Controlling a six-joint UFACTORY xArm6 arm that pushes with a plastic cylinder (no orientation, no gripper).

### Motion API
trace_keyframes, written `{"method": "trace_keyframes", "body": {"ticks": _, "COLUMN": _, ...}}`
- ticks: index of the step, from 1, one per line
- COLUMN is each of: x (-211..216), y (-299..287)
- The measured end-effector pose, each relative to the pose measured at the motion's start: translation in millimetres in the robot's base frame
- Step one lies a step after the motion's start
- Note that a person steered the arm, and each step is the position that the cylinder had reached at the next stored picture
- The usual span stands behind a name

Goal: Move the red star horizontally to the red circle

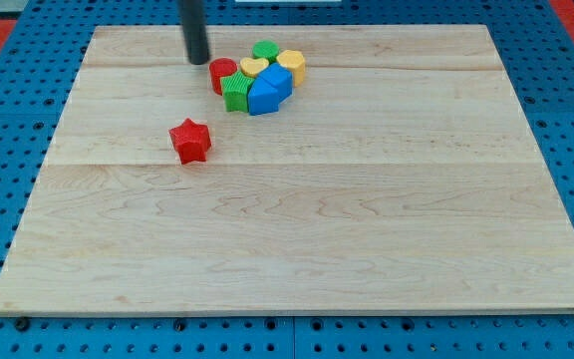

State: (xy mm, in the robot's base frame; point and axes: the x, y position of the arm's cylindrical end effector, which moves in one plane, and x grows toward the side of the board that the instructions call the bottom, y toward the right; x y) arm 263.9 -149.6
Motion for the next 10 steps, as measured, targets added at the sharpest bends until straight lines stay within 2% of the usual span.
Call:
{"method": "trace_keyframes", "body": {"ticks": 2, "x": 169, "y": -21}}
{"method": "trace_keyframes", "body": {"ticks": 3, "x": 204, "y": -14}}
{"method": "trace_keyframes", "body": {"ticks": 4, "x": 196, "y": 42}}
{"method": "trace_keyframes", "body": {"ticks": 5, "x": 190, "y": 35}}
{"method": "trace_keyframes", "body": {"ticks": 7, "x": 140, "y": 52}}
{"method": "trace_keyframes", "body": {"ticks": 10, "x": 102, "y": -9}}
